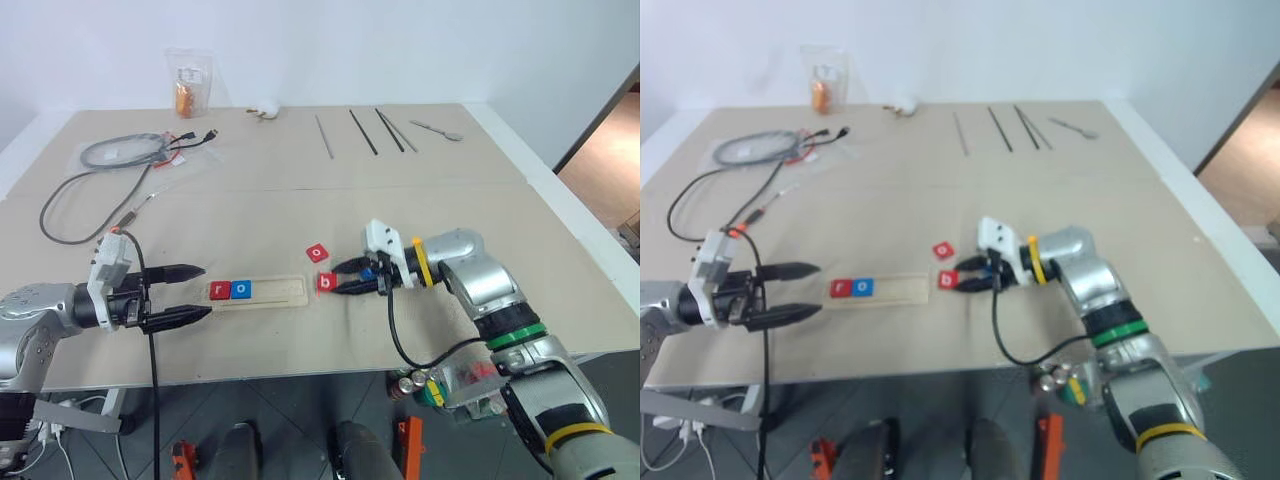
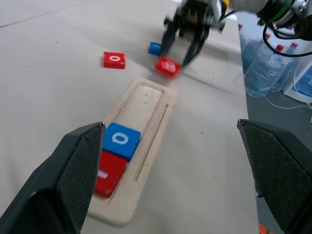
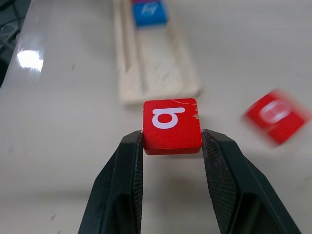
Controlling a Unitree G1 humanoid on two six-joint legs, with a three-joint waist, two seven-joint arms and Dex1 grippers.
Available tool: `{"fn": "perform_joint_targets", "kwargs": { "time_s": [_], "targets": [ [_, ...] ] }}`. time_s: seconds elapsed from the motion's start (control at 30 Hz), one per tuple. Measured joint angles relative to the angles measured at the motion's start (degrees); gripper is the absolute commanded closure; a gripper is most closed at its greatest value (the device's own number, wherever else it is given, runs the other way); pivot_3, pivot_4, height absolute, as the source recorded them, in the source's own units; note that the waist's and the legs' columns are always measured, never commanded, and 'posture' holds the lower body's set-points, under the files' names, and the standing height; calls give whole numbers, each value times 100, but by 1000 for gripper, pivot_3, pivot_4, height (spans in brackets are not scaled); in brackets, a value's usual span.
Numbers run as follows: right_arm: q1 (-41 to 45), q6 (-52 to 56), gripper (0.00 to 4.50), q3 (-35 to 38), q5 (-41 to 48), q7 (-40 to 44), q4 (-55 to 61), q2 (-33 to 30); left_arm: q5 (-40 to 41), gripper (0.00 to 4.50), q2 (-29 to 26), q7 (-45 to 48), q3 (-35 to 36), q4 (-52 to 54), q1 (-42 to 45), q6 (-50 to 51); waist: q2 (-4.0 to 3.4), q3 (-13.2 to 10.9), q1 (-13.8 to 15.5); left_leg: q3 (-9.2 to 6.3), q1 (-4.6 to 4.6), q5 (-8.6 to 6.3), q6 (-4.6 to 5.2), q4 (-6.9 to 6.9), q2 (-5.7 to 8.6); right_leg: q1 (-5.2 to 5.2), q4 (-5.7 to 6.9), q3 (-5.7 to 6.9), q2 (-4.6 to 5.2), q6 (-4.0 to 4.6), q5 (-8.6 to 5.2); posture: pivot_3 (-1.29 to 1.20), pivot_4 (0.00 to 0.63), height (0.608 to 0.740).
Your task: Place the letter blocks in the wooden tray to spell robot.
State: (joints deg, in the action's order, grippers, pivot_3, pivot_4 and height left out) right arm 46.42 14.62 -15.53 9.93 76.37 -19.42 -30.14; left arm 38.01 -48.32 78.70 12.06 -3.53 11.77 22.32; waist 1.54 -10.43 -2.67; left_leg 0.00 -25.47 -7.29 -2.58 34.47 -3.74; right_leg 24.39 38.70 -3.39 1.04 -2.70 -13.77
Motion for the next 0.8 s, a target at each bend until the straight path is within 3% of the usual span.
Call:
{"fn": "perform_joint_targets", "kwargs": {
  "time_s": [0.27, 0.47, 0.8],
  "targets": [
    [371, 428, 3283, -66, 148, -5, 219, 510, -24, 0, -32, 85, 87, -35, -86, -104, 0, 0, -3, 0, 0, -2, -2, -10, -2, 5, 1, 1, -1, 5, -9, 0, 150, 740],
    [773, 380, 3283, -698, -389, -371, -421, 1340, 4, 0, 53, 39, 149, 86, -188, -170, 0, 0, -5, 0, -1, -1, -2, -9, -5, 7, 6, 4, -2, 9, -9, 0, 150, 740],
    [866, 144, 3283, -1084, -973, -464, -946, 1609, -167, 0, 158, 12, 150, 85, -557, -451, 4, 2, 3, 2, -5, -2, -3, -10, -6, 13, 9, 7, 1, 14, -12, 0, 150, 740]
  ]
}}
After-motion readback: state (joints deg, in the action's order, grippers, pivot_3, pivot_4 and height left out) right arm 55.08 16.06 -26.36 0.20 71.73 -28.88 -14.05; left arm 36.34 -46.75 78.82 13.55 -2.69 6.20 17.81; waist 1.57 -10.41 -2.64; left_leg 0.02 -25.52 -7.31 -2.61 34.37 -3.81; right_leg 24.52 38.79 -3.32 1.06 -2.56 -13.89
